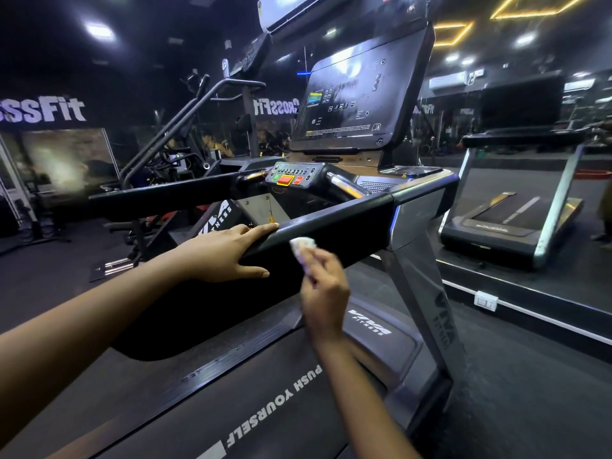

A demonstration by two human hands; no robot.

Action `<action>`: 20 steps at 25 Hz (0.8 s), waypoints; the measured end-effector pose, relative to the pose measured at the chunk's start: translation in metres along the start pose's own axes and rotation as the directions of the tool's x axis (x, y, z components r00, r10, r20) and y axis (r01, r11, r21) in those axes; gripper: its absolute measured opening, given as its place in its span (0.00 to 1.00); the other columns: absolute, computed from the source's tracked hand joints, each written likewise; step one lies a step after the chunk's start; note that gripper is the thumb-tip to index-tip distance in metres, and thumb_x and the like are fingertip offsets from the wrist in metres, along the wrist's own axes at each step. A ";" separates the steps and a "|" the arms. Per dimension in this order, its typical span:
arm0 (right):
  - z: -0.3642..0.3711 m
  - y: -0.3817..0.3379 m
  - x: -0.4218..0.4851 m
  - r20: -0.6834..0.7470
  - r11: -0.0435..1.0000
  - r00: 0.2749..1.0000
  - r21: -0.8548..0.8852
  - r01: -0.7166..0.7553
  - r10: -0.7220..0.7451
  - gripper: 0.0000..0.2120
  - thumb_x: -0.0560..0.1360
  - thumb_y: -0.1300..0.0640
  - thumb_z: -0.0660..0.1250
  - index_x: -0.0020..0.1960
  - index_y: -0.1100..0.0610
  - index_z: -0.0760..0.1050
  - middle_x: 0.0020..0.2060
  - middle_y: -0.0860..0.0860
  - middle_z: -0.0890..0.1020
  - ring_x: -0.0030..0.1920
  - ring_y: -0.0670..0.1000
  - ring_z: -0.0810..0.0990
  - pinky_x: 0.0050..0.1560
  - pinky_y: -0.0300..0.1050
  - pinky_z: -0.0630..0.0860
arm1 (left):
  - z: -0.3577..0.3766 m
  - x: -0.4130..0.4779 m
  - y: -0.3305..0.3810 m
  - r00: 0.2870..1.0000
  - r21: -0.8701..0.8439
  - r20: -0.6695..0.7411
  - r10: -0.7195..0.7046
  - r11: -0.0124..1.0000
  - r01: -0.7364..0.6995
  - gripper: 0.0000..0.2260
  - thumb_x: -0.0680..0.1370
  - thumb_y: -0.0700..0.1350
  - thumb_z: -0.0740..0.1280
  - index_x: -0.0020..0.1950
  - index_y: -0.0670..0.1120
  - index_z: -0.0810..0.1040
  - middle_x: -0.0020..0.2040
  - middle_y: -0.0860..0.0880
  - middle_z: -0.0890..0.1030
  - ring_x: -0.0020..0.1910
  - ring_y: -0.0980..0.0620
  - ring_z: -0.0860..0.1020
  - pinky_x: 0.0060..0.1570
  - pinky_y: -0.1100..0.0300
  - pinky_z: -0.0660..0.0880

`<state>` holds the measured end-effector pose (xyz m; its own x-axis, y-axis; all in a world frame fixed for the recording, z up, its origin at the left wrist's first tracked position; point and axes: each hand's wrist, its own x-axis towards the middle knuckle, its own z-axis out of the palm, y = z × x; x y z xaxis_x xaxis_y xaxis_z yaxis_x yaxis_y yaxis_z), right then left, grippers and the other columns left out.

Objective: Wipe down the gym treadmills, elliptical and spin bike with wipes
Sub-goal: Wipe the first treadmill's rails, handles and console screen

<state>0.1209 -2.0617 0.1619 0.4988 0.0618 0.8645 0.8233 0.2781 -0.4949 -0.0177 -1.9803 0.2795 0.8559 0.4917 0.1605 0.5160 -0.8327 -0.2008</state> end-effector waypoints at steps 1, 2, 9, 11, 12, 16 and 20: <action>-0.005 0.015 0.015 -0.072 0.996 0.994 -0.015 -0.089 0.088 0.17 0.68 0.70 0.62 0.53 0.60 0.81 0.42 0.57 0.81 0.42 0.52 0.77 0.46 0.39 0.71 | -0.001 0.000 0.000 1.000 -0.008 0.004 0.001 1.000 -0.001 0.38 0.74 0.65 0.62 0.76 0.62 0.42 0.69 0.47 0.67 0.65 0.46 0.71 0.62 0.54 0.70; -0.008 0.030 0.034 -0.146 0.981 0.971 -0.027 -0.193 0.187 0.16 0.68 0.71 0.63 0.52 0.61 0.82 0.42 0.59 0.81 0.42 0.53 0.78 0.46 0.37 0.70 | -0.002 -0.001 0.001 1.000 -0.016 0.008 0.001 1.000 -0.001 0.38 0.74 0.65 0.62 0.76 0.63 0.42 0.70 0.47 0.67 0.65 0.46 0.71 0.62 0.54 0.70; 0.018 0.024 0.042 -0.190 0.943 0.928 -0.034 -0.331 0.319 0.18 0.67 0.75 0.64 0.53 0.63 0.81 0.39 0.60 0.79 0.40 0.59 0.79 0.41 0.39 0.69 | -0.004 0.000 0.002 0.998 -0.032 0.058 -0.017 0.999 0.019 0.38 0.75 0.64 0.63 0.76 0.62 0.42 0.67 0.47 0.68 0.65 0.45 0.71 0.61 0.53 0.70; 0.022 0.005 0.023 -0.159 0.967 0.958 -0.056 -0.248 0.237 0.20 0.66 0.73 0.63 0.54 0.60 0.81 0.40 0.58 0.78 0.40 0.57 0.79 0.43 0.40 0.71 | -0.009 0.000 -0.002 0.993 -0.129 0.119 -0.010 0.991 0.025 0.39 0.74 0.63 0.65 0.76 0.62 0.43 0.69 0.47 0.67 0.68 0.46 0.68 0.66 0.53 0.66; 0.024 -0.004 0.016 -0.138 0.975 0.970 -0.070 -0.212 0.201 0.21 0.66 0.72 0.63 0.55 0.59 0.81 0.40 0.57 0.78 0.41 0.57 0.80 0.44 0.43 0.74 | -0.013 -0.002 -0.005 0.990 -0.179 0.138 0.009 0.984 0.016 0.39 0.74 0.62 0.66 0.77 0.61 0.44 0.71 0.46 0.66 0.70 0.47 0.66 0.69 0.55 0.63; 0.025 -0.048 -0.015 -0.034 0.994 0.998 -0.093 -0.063 0.060 0.22 0.66 0.71 0.63 0.57 0.57 0.80 0.40 0.55 0.77 0.41 0.55 0.80 0.43 0.43 0.75 | -0.027 -0.028 -0.023 0.989 -0.259 0.141 0.047 0.966 -0.009 0.41 0.73 0.60 0.67 0.77 0.59 0.44 0.73 0.47 0.64 0.72 0.50 0.64 0.69 0.61 0.58; 0.011 -0.051 -0.028 -0.015 0.996 0.996 0.015 -0.091 0.092 0.20 0.66 0.73 0.64 0.55 0.61 0.80 0.43 0.57 0.80 0.44 0.51 0.78 0.46 0.39 0.73 | -0.020 -0.058 -0.031 0.989 -0.252 0.130 0.071 0.967 -0.036 0.41 0.72 0.62 0.65 0.77 0.60 0.44 0.76 0.48 0.60 0.74 0.51 0.60 0.70 0.62 0.56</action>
<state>0.0616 -2.0671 0.1641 0.5759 0.0731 0.8142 0.7701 0.2857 -0.5703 -0.0839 -1.9875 0.2960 0.8876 0.4602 0.0185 0.4591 -0.8873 0.0438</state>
